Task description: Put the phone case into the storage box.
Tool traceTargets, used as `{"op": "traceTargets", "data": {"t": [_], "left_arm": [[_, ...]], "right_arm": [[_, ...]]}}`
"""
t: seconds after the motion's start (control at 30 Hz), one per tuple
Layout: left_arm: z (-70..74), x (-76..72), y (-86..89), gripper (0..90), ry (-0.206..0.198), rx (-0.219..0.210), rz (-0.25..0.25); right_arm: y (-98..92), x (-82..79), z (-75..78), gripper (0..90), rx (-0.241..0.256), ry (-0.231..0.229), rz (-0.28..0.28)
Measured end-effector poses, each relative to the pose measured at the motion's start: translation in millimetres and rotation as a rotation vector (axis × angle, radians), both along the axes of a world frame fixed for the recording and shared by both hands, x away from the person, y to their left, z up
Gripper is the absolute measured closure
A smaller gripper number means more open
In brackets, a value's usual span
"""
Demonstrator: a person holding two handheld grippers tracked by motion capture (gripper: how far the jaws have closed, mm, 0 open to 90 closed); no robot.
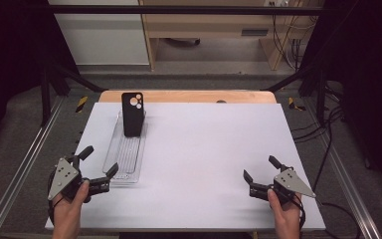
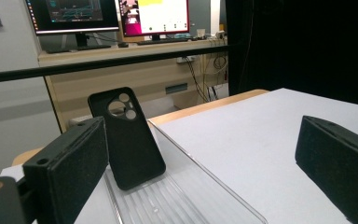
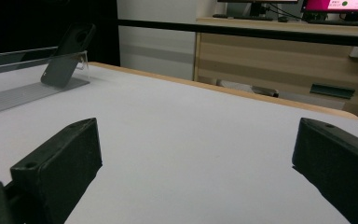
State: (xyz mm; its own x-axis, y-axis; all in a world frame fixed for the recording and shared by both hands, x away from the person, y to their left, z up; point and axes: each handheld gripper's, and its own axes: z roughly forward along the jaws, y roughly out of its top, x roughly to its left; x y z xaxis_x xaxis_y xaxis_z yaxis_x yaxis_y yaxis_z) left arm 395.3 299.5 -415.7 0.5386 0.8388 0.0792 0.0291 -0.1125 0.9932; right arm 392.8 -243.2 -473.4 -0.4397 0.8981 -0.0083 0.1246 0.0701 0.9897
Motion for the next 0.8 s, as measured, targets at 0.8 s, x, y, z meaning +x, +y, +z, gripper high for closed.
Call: {"op": "traceTargets", "data": {"t": [0.8], "left_arm": [[-18.3, 11.1, 17.5, 1.8, 0.015, 0.019, 0.045]], "right_arm": [[-13.5, 0.0, 0.8, 1.6, -0.04, 0.007, 0.013]]}}
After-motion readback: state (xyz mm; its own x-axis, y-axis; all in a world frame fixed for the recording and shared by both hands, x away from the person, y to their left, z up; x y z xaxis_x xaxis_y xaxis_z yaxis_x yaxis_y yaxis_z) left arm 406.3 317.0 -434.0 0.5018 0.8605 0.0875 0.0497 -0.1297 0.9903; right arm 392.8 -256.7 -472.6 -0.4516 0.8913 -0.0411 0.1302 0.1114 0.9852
